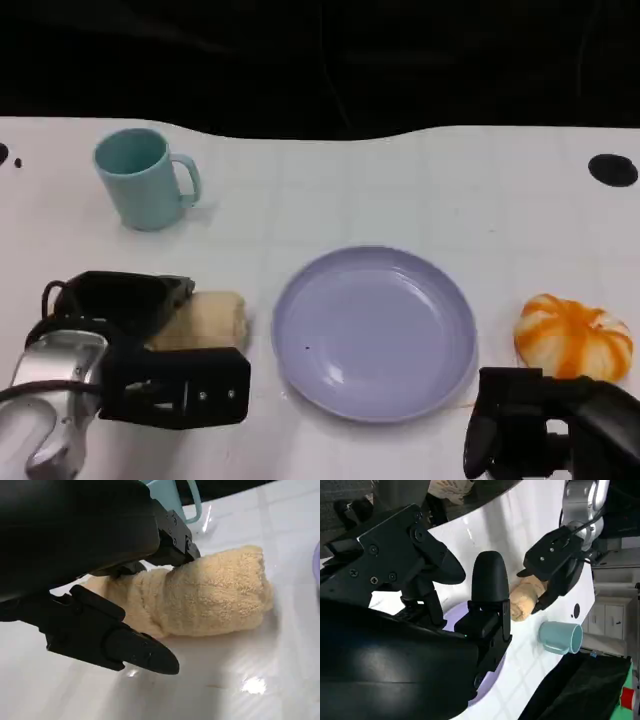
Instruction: Grasp the towel on the left side of the plate with the left hand and place it into the plate.
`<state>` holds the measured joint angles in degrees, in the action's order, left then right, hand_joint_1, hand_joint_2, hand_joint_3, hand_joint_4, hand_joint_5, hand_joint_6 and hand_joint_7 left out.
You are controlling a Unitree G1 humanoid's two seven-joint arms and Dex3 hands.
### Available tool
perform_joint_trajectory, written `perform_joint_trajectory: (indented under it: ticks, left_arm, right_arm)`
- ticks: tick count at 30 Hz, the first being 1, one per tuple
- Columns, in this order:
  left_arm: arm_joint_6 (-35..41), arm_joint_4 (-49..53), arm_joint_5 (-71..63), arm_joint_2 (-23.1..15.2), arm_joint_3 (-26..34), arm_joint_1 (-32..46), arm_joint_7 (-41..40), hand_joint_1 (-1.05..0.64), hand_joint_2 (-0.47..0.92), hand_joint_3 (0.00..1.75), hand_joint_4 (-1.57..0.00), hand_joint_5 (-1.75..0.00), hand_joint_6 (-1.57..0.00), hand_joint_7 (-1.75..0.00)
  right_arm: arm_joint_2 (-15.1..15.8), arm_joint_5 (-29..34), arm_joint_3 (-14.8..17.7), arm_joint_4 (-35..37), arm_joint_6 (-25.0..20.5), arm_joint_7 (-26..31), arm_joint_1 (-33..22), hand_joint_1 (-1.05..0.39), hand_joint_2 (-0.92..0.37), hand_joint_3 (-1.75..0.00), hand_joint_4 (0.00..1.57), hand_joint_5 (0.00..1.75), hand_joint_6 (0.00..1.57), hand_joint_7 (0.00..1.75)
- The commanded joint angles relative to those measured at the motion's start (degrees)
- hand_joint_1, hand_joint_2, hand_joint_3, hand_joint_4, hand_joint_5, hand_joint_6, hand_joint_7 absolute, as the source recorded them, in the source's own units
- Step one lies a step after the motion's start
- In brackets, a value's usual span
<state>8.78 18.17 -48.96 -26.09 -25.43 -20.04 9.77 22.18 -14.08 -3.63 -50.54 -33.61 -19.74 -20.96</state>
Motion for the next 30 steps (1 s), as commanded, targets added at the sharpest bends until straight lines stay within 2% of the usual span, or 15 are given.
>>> perform_joint_trajectory:
  ticks: [1, 2, 3, 4, 5, 6, 8, 12, 15, 16, 18, 19, 28, 30]
  left_arm:
    - [-3.64, 4.38, 0.86, -0.06, -0.22, 1.41, -5.18, -0.33, 0.92, 0.22, -0.89, -0.87, -1.02, -0.17]
    - [-5.01, 4.83, 1.22, -0.05, 0.35, 2.09, -8.11, -0.33, 0.92, 0.24, -0.85, -1.11, -1.07, -0.18]
    - [-6.07, 5.11, 1.53, -0.05, 0.82, 2.59, -10.32, -0.34, 0.92, 0.26, -0.76, -1.46, -1.05, -0.43]
    - [-7.13, 4.59, 2.23, -0.10, 1.67, 3.27, -12.33, -0.34, 0.92, 0.27, -0.73, -1.60, -0.90, -0.82]
    - [-8.06, 4.17, 2.86, -0.17, 2.32, 3.77, -13.87, -0.34, 0.92, 0.29, -0.74, -1.67, -0.78, -1.12]
    - [-8.73, 3.66, 3.50, -0.24, 2.88, 4.15, -14.79, -0.33, 0.92, 0.30, -0.75, -1.72, -0.69, -1.33]
    - [-8.65, 1.55, 3.98, -0.37, 3.84, 4.84, -15.23, -0.32, 0.92, 0.27, -0.78, -1.74, -0.63, -1.47]
    - [-7.26, -3.61, 3.68, -0.65, 5.23, 6.13, -14.79, -0.28, 0.91, 0.23, -0.76, -1.75, -0.59, -1.51]
    - [-6.53, -8.02, 4.44, 0.16, 6.94, 6.83, -15.12, -0.26, 0.88, 0.21, -0.81, -1.75, -0.62, -1.52]
    - [-6.90, -9.41, 4.82, 0.49, 7.43, 7.02, -15.51, -0.24, 0.87, 0.24, -0.84, -1.75, -0.59, -1.65]
    - [-7.49, -11.63, 5.20, 0.88, 7.92, 7.27, -15.56, -0.22, 0.70, 0.59, -0.88, -1.75, -0.59, -1.72]
    - [-7.60, -12.44, 5.23, 0.99, 8.03, 7.35, -15.34, -0.23, 0.64, 0.70, -0.89, -1.75, -0.59, -1.74]
    - [-7.21, -20.99, 3.56, 4.99, 6.40, 5.78, -13.08, -0.25, 0.55, 0.83, -0.87, -1.75, -0.59, -1.75]
    - [-7.33, -22.01, 3.66, 6.54, 5.51, 4.61, -12.02, -0.24, 0.50, 0.98, -0.90, -1.75, -0.61, -1.75]
  right_arm:
    - [0.90, -0.12, 0.65, -0.66, -0.40, 0.02, 0.06, -0.10, -0.48, -1.26, 0.73, 1.72, 0.66, 1.47]
    - [0.87, -0.24, 0.73, -0.64, -0.40, -0.03, 0.08, -0.10, -0.48, -1.26, 0.73, 1.72, 0.66, 1.47]
    - [0.86, -0.29, 0.79, -0.60, -0.36, -0.07, 0.10, -0.10, -0.48, -1.26, 0.74, 1.72, 0.66, 1.47]
    - [0.88, -0.23, 0.79, -0.48, -0.19, -0.12, 0.12, -0.10, -0.47, -1.26, 0.74, 1.73, 0.66, 1.47]
    - [0.90, -0.19, 0.80, -0.37, -0.06, -0.17, 0.13, -0.10, -0.47, -1.26, 0.74, 1.72, 0.66, 1.47]
    - [0.87, -0.17, 0.80, -0.28, 0.04, -0.18, 0.15, -0.10, -0.47, -1.26, 0.74, 1.72, 0.66, 1.47]
    - [0.80, -0.24, 0.84, -0.18, -0.02, -0.17, 0.25, -0.10, -0.47, -1.25, 0.75, 1.72, 0.66, 1.47]
    - [0.66, -0.74, 1.08, -0.06, -0.43, -0.22, 0.35, -0.10, -0.47, -1.26, 0.75, 1.73, 0.66, 1.47]
    - [0.89, -0.34, 1.07, 0.39, 0.44, -0.51, 0.21, -0.11, -0.47, -1.26, 0.75, 1.72, 0.66, 1.46]
    - [0.92, -0.21, 1.03, 0.46, 0.62, -0.58, 0.16, -0.11, -0.47, -1.26, 0.75, 1.72, 0.66, 1.46]
    - [0.97, -0.10, 1.00, 0.46, 0.70, -0.70, 0.09, -0.11, -0.47, -1.25, 0.75, 1.71, 0.67, 1.46]
    - [0.99, -0.07, 1.01, 0.45, 0.70, -0.75, 0.07, -0.12, -0.48, -1.25, 0.75, 1.71, 0.67, 1.46]
    - [0.64, -0.25, 0.86, 0.10, 0.13, -0.60, 0.00, -0.10, -0.48, -1.24, 0.75, 1.71, 0.67, 1.45]
    - [0.63, -0.36, 0.87, -0.05, -0.09, -0.56, 0.01, -0.11, -0.48, -1.24, 0.75, 1.71, 0.67, 1.45]
